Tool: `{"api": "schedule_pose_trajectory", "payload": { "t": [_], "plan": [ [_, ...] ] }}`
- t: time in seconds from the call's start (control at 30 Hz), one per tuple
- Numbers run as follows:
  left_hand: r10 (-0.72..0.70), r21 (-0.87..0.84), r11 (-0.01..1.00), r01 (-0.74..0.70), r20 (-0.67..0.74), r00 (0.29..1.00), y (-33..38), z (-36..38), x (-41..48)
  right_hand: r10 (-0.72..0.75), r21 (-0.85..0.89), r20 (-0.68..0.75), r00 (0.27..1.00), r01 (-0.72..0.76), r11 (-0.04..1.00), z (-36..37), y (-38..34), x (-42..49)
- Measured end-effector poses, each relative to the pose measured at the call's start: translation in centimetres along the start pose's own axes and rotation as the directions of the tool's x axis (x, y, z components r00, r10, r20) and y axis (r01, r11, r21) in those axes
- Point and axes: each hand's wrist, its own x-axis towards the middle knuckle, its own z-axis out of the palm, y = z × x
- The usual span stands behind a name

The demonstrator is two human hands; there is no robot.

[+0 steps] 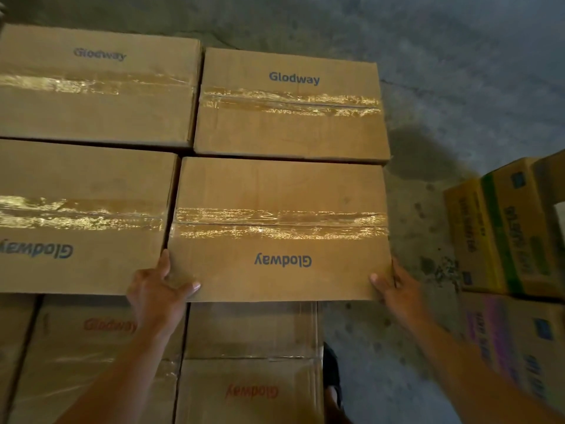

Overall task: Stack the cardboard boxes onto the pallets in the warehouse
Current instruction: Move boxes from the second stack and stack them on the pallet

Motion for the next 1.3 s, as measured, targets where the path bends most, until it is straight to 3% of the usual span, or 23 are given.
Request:
{"api": "schedule_pose_trajectory", "payload": {
  "t": [0.23, 0.33, 0.47, 0.67, 0.87, 0.97, 1.1, 1.3],
  "plan": [
    [-0.077, 0.072, 0.994, 0.086, -0.119, 0.990, 1.4, 0.7, -1.6, 0.117, -0.082, 0.064, 0.991, -0.111, 0.990, -1.7, -1.5, 2.1],
    [-0.151, 0.047, 0.987, 0.156, -0.092, 0.984, 2.2, 0.5, -1.5, 0.111, -0.118, 0.071, 0.991, -0.102, 0.988, -1.6, -1.1, 2.7],
    [-0.140, 0.086, 0.985, 0.153, -0.134, 0.981, 4.2, 0.7, -3.1, 0.116, -0.099, 0.129, 0.985, -0.103, 0.990, -1.9, -0.5, 2.1],
    [-0.048, 0.089, 0.995, 0.052, -0.043, 0.998, 8.5, 1.3, -10.3, 0.125, -0.141, 0.111, 0.986, -0.109, 0.984, -4.3, 0.3, -1.0],
    [0.256, 0.063, 0.964, -0.260, 0.065, 0.964, 15.3, -1.7, -18.5, 0.026, -0.172, -0.052, 0.998, -0.034, 0.984, -11.6, 1.0, -8.9],
    [0.457, 0.054, 0.886, -0.461, 0.069, 0.887, 19.6, -4.5, -22.4, -0.034, -0.179, -0.209, 0.977, -0.004, 0.984, -16.7, 1.7, -14.4],
    [0.724, 0.070, 0.686, -0.724, 0.036, 0.689, 24.3, -8.4, -28.4, -0.120, -0.162, -0.412, 0.903, 0.057, 0.985, -23.3, 3.9, -23.7],
    [0.890, 0.072, 0.454, -0.888, 0.016, 0.456, 30.7, -13.6, -40.2, -0.084, -0.104, -0.689, 0.720, 0.017, 0.994, -32.2, 8.9, -37.4]
  ]
}}
